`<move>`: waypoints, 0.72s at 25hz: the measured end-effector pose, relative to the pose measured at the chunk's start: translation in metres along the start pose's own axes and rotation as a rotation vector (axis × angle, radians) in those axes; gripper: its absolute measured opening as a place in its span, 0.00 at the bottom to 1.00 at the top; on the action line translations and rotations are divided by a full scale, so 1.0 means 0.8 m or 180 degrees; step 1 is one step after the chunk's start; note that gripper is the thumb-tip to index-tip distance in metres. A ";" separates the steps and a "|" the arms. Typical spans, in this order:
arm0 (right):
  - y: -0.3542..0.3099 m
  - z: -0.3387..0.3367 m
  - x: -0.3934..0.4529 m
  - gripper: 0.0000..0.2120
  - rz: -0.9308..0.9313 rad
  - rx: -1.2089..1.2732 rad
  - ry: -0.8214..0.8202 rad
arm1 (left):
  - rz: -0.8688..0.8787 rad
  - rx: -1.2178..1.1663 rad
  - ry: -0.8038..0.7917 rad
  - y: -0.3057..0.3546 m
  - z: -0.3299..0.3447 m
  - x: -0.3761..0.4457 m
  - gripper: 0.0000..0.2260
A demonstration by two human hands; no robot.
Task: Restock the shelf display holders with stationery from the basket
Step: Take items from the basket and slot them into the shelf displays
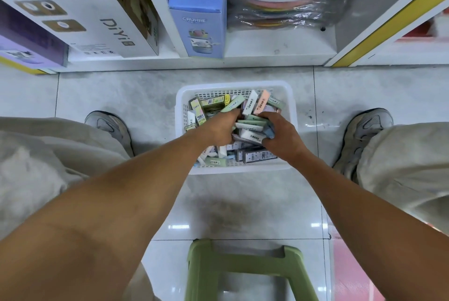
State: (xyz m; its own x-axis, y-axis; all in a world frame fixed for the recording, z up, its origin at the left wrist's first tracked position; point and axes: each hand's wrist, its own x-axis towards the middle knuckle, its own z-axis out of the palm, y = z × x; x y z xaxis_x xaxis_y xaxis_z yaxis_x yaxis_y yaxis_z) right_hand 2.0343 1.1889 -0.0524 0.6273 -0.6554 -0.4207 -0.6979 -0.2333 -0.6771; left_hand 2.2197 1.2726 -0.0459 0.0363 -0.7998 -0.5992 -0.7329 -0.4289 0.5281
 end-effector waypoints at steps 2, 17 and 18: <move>0.000 0.001 -0.006 0.30 -0.0119 -0.0025 -0.0067 | -0.0102 -0.0041 -0.0455 0.000 -0.009 -0.001 0.39; -0.006 -0.002 -0.002 0.35 -0.0149 0.0119 -0.0115 | -0.0642 0.0535 -0.0139 0.043 0.021 0.021 0.54; -0.005 -0.003 -0.002 0.36 -0.0093 0.0245 -0.0113 | -0.0734 0.0629 -0.0135 0.047 0.024 0.023 0.57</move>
State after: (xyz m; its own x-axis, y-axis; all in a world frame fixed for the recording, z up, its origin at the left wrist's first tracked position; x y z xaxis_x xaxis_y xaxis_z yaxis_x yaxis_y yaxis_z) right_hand 2.0350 1.1893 -0.0475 0.6599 -0.6228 -0.4203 -0.6512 -0.1952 -0.7333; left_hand 2.1797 1.2501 -0.0490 0.1916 -0.6708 -0.7164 -0.8267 -0.5038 0.2506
